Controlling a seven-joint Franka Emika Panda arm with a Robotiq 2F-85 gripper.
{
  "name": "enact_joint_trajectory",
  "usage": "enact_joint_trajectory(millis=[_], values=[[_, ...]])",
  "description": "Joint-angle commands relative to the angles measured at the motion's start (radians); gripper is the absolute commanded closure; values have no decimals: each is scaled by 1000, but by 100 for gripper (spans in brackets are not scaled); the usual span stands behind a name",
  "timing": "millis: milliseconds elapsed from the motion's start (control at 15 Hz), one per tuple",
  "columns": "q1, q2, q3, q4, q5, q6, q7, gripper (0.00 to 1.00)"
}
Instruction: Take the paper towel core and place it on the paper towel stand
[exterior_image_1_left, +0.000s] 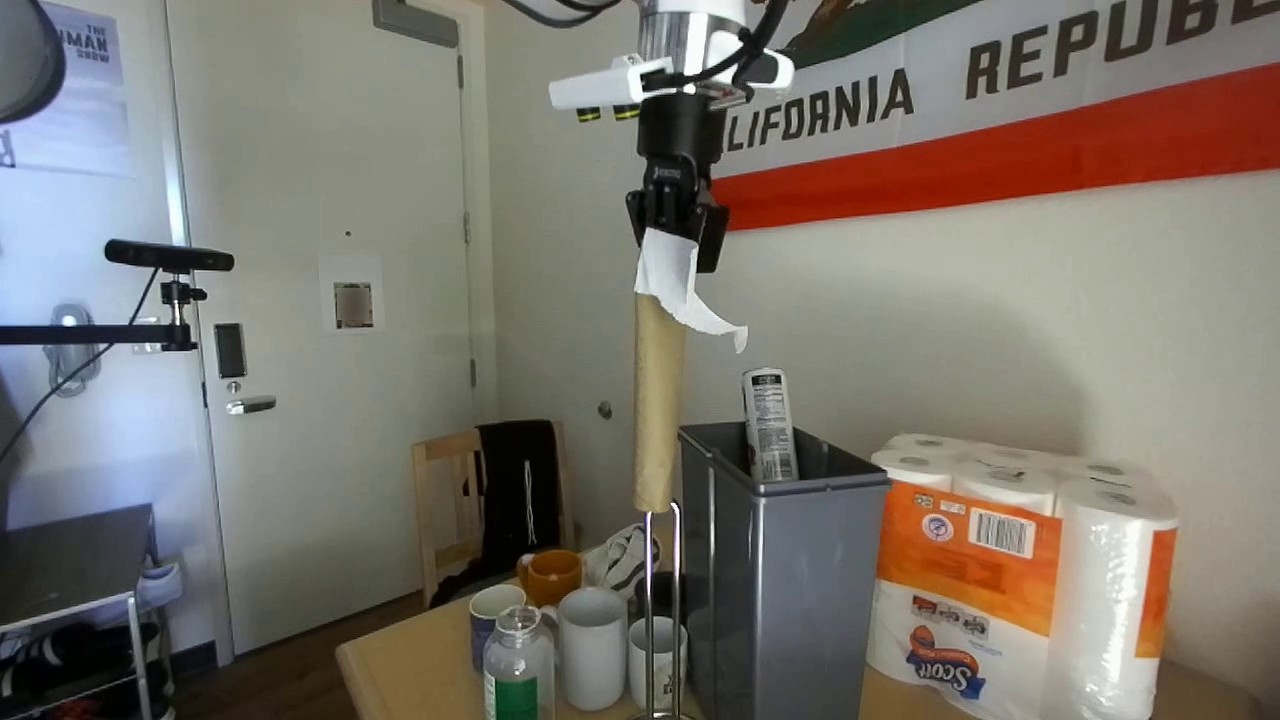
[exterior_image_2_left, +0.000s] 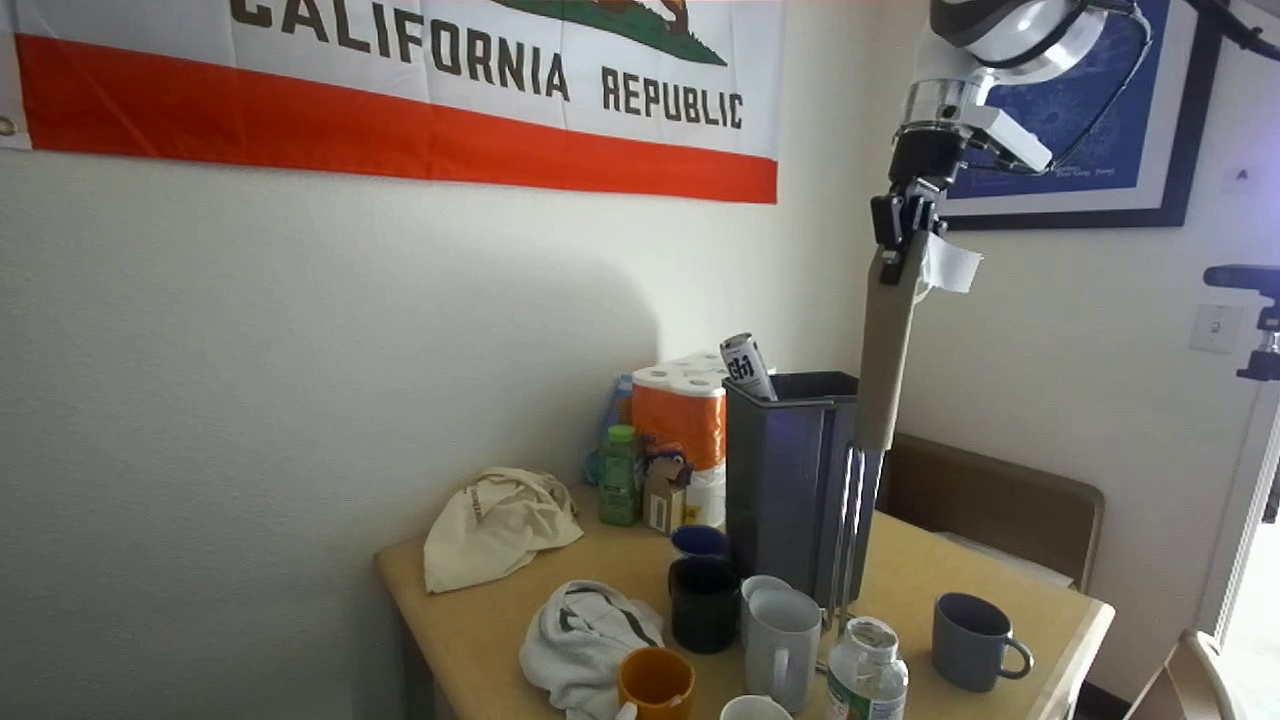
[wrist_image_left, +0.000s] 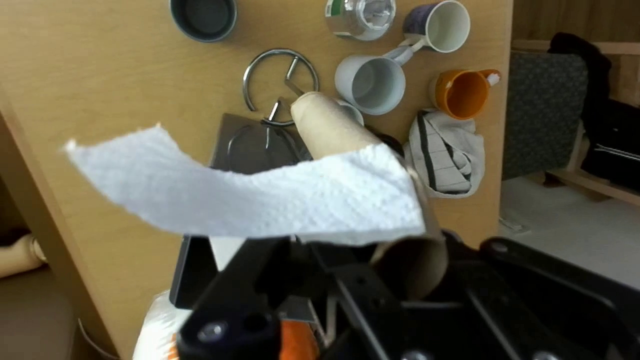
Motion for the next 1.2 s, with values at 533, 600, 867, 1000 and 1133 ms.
enact_joint_trajectory(millis=[533, 600, 867, 1000, 1133], values=[[78, -136, 61, -190, -161, 128, -13, 97], [77, -138, 60, -189, -162, 133, -13, 97], [76, -147, 59, -173, -166, 148, -12, 97], [75, -151, 58, -175, -160, 160, -12, 97], [76, -153, 58, -182, -157, 167, -11, 97]])
